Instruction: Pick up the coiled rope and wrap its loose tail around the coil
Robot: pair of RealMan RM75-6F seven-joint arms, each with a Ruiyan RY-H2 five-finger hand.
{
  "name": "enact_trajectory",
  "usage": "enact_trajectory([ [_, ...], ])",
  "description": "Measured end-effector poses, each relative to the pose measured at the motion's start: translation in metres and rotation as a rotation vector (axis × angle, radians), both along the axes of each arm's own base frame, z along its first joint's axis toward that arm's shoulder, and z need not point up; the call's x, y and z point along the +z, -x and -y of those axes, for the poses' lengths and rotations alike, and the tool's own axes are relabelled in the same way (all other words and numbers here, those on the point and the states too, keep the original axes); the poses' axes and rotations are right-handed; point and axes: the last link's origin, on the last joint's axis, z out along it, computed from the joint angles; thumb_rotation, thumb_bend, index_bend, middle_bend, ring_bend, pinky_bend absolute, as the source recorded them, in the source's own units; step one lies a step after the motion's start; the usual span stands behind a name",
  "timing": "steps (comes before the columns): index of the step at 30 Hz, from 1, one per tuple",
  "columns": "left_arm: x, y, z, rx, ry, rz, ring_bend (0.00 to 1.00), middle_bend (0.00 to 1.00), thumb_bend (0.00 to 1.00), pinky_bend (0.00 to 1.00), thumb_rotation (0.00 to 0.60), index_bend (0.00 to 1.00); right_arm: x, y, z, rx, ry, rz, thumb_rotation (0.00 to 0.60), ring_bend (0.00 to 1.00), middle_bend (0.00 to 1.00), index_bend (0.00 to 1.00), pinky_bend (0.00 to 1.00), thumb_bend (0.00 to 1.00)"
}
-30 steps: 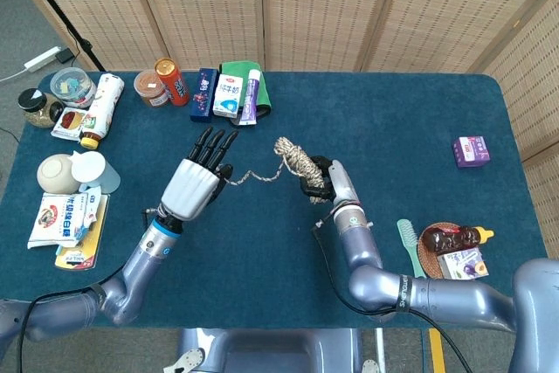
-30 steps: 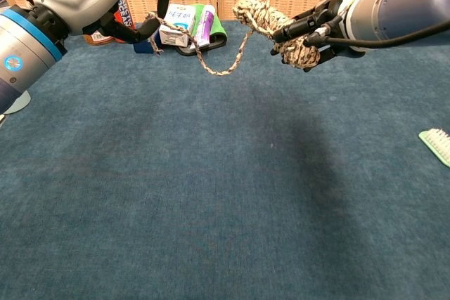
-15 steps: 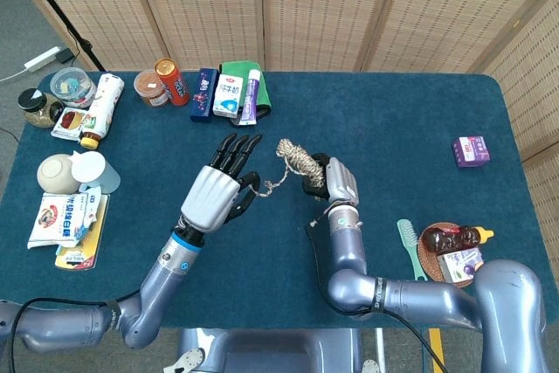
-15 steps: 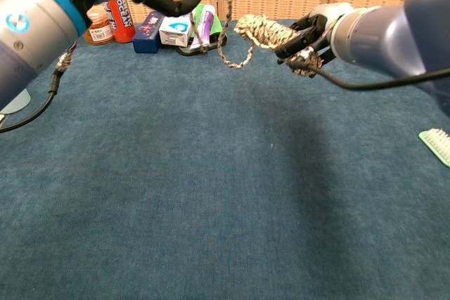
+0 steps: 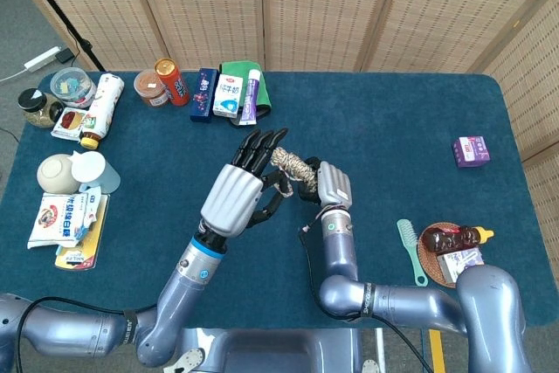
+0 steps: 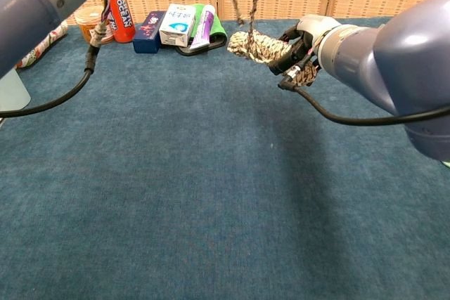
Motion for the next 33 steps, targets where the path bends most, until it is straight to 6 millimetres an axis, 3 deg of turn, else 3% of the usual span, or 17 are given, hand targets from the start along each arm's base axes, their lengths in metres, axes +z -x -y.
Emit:
enact_trajectory([
  [10, 0.000, -0.012, -0.001, 0.037, 0.022, 0.028, 0.00, 0.00, 0.40, 0.00, 0.600, 0.60, -0.006, 0.006, -0.002, 0.038, -0.024, -0.029, 0.600, 0.39, 0.49, 0.74, 0.69, 1.00],
  [19, -0.002, -0.015, -0.020, 0.105, 0.017, 0.049, 0.00, 0.00, 0.40, 0.00, 0.600, 0.60, -0.009, 0.007, -0.009, 0.147, -0.081, -0.009, 0.600, 0.40, 0.50, 0.74, 0.69, 1.00],
  [26, -0.007, -0.024, -0.037, 0.163, 0.015, 0.073, 0.00, 0.00, 0.40, 0.00, 0.600, 0.60, -0.011, 0.007, -0.018, 0.307, -0.193, 0.023, 0.600, 0.40, 0.50, 0.74, 0.69, 1.00],
  [33, -0.014, -0.020, -0.053, 0.270, -0.030, 0.084, 0.00, 0.00, 0.40, 0.00, 0.600, 0.60, -0.005, 0.004, -0.030, 0.436, -0.374, 0.133, 0.600, 0.40, 0.50, 0.75, 0.69, 1.00],
])
